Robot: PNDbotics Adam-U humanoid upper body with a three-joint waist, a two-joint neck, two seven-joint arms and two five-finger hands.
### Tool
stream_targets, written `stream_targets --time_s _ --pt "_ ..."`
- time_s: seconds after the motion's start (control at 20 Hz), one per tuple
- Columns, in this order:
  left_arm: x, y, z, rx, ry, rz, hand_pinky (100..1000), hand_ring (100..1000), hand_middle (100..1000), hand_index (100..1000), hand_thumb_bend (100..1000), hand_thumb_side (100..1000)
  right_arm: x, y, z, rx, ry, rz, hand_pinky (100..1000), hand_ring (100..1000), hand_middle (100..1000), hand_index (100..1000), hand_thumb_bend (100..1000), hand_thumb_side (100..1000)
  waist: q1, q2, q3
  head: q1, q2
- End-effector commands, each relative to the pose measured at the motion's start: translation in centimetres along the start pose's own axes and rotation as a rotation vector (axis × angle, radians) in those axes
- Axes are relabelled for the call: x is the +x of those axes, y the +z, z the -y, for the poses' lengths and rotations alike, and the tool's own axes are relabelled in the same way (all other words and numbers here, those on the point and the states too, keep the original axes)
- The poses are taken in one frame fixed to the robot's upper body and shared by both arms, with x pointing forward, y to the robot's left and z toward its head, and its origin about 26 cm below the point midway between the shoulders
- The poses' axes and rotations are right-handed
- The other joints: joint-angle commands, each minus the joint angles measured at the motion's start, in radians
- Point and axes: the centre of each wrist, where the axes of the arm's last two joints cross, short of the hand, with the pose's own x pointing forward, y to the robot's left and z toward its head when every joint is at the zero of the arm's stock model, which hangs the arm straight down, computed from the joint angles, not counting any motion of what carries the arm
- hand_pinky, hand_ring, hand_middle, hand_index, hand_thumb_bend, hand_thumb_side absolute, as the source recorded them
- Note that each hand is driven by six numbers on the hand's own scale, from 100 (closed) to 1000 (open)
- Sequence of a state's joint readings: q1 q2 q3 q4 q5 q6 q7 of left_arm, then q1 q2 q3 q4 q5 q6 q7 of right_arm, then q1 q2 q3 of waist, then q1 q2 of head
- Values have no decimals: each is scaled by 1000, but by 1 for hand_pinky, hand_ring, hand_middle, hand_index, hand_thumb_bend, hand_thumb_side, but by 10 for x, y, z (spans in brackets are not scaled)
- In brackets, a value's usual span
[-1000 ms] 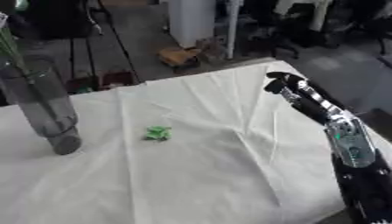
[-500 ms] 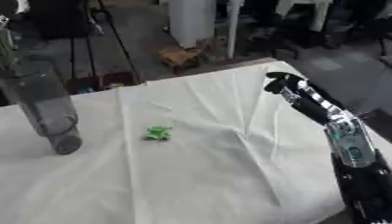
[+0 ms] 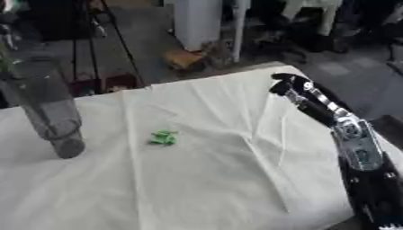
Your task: Arrange flowers into the vase.
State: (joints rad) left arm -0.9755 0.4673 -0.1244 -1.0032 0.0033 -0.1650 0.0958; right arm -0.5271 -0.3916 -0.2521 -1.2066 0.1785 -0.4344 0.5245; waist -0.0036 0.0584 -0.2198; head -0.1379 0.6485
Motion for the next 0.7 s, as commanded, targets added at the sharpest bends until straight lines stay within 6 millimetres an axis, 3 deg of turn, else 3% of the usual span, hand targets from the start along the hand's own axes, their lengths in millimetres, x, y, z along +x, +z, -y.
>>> stream_targets --time_s 0.05,0.7 --pt "13 -6 -15 33 -13 49 630 645 530 497 677 720 6 -1 15 -16 29 17 827 783 674 911 100 837 -4 -13 2 -5 -2" --pt "12 4 -9 -15 -117 92 649 662 547 514 723 730 6 -1 14 -16 25 19 827 783 671 910 100 840 -7 -13 5 -11 -2"
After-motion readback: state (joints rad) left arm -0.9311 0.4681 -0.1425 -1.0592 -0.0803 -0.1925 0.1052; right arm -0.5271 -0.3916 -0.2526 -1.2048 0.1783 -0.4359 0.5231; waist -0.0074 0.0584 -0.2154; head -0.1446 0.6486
